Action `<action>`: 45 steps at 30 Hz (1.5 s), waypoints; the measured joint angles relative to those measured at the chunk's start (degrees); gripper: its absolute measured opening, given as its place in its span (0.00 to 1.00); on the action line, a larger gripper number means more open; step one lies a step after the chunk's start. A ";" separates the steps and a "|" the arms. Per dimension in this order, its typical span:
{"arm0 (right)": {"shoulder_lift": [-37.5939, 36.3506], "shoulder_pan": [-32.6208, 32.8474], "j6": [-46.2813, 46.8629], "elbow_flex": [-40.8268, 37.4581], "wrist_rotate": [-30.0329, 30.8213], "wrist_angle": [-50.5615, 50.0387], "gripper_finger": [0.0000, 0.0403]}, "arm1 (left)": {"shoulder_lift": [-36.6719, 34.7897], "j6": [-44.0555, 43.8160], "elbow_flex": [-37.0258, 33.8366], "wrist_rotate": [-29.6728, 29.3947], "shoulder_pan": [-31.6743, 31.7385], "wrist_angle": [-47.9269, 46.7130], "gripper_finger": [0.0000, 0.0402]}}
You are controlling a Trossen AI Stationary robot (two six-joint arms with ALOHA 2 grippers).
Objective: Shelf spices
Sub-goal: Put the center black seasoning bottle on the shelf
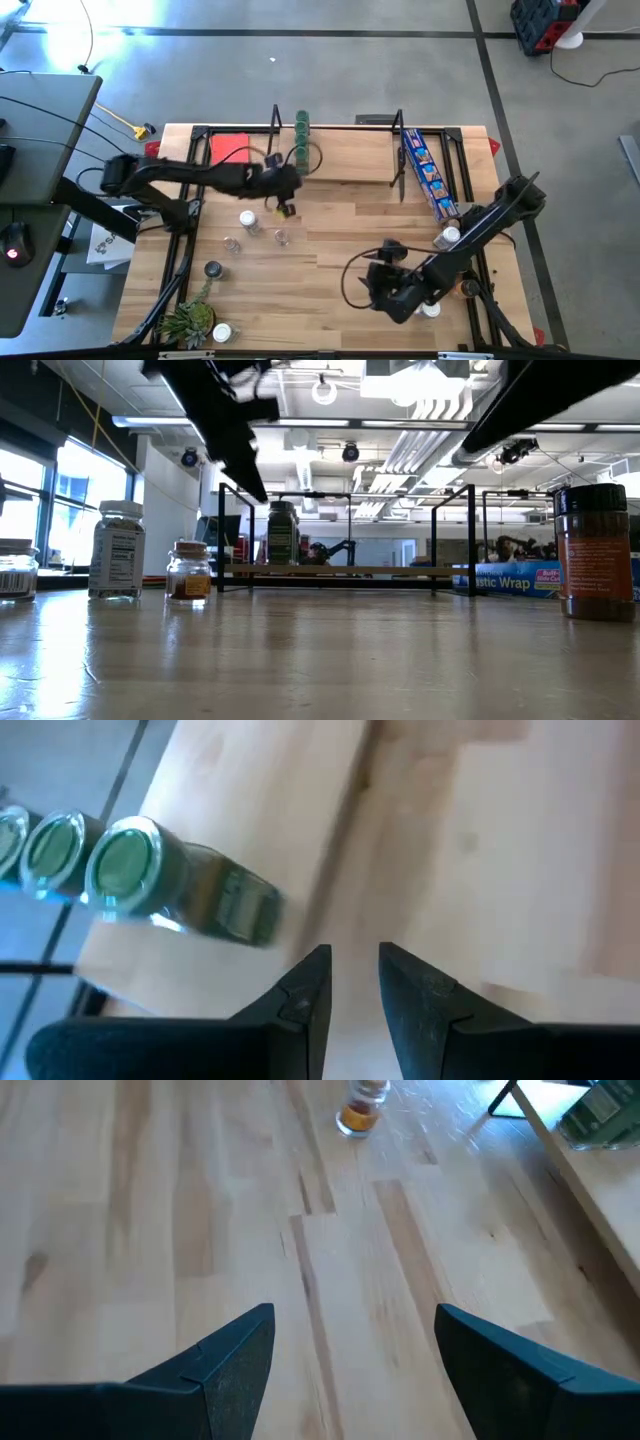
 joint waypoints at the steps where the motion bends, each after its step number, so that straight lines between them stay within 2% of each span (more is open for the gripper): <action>1: -1.71 0.30 -0.79 0.00 -1.92 -1.14 0.67 | -1.13 -2.88 0.00 -1.17 -2.43 -1.09 0.20; 7: -11.36 0.68 -5.10 0.09 -19.27 -12.03 0.67 | -4.25 -18.87 -1.53 -11.21 -17.92 -0.89 0.20; 9: -13.49 0.68 -4.49 0.09 -21.93 -18.29 0.67 | -3.90 -23.09 -1.88 -14.81 -22.32 -0.69 0.20; 12: -15.29 0.77 0.91 -0.87 -17.86 -23.10 0.67 | -2.43 -27.45 -1.91 -20.07 -27.73 -0.50 0.20; 18: -15.92 0.78 3.18 -8.17 -14.90 -19.58 0.67 | 2.09 -30.97 -1.95 -27.75 -33.62 -0.52 0.20; 23: -16.59 0.70 8.45 -15.58 -10.06 -11.95 0.67 | 5.26 -31.11 -1.99 -27.69 -34.52 -0.57 0.20; 29: -16.55 0.61 8.74 -22.19 -11.42 0.37 0.67 | 6.79 -31.51 -1.99 -27.78 -34.34 -0.38 0.20; 32: -16.55 0.50 10.32 -23.55 -10.68 3.21 0.61 | 6.92 -32.06 -1.99 -27.78 -34.34 -0.04 0.20; 36: -16.53 -0.48 11.08 -23.69 -10.33 6.69 0.46 | 6.92 -32.47 -1.99 -27.77 -34.34 -0.03 0.20; 40: -16.48 -5.85 4.87 -21.50 -8.04 13.11 0.46 | 6.92 -33.77 -1.99 -27.79 -34.34 -0.01 0.20; 43: -16.48 -15.18 -6.28 -15.54 -7.81 14.25 0.46 | 6.92 -34.46 -1.99 -27.81 -34.34 0.05 0.20; 45: -16.42 -23.41 -14.61 -10.56 -10.55 14.12 0.46 | 6.91 -34.44 -1.99 -27.99 -34.34 -0.02 0.20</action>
